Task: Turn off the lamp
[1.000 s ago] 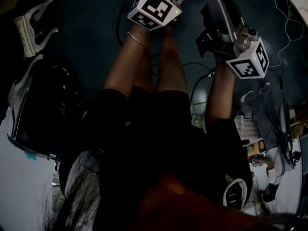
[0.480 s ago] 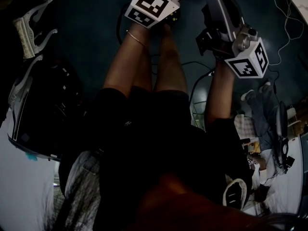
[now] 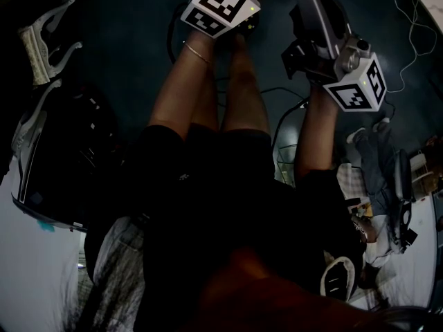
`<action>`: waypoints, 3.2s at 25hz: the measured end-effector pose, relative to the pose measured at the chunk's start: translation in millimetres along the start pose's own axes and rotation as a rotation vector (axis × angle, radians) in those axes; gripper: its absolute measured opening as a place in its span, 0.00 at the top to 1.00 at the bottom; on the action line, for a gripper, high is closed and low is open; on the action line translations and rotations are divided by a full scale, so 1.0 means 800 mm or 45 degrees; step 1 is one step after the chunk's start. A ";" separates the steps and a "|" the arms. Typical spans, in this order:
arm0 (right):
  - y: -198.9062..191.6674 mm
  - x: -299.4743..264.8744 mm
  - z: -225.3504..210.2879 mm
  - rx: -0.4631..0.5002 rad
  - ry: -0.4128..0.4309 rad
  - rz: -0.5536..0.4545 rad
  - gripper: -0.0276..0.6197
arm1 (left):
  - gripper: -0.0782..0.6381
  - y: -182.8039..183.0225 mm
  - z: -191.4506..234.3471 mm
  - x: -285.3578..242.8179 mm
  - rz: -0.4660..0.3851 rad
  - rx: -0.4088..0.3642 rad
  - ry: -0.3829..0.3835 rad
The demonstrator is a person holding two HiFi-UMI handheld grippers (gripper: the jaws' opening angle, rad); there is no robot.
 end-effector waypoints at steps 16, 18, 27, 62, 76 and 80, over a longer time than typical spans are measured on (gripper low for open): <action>-0.003 0.013 0.010 0.231 -0.078 0.027 0.90 | 0.87 -0.004 0.000 0.029 -0.036 0.123 -0.010; -0.001 0.016 0.012 0.260 -0.081 0.018 0.85 | 0.87 0.000 -0.001 0.034 -0.048 0.140 -0.020; -0.002 0.034 0.012 0.326 -0.175 0.018 0.79 | 0.87 0.021 0.013 0.060 -0.114 0.307 -0.032; -0.073 0.020 -0.019 0.571 -0.184 0.706 0.69 | 0.87 0.112 -0.002 0.113 -0.255 0.373 -0.315; -0.087 0.010 -0.023 0.732 -0.171 0.934 0.69 | 0.87 0.121 0.002 0.122 -0.276 0.313 -0.350; -0.088 0.010 -0.022 0.711 -0.161 0.911 0.72 | 0.87 0.124 0.005 0.124 -0.298 0.323 -0.337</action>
Point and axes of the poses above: the fingertips, and each gripper's own axes: x backward along the fingers, z to its left, y out of its top, the point moved 10 cm from there along x, backward along the fingers, and after that the axes turned 15 degrees about y, right-handed, at the moved point
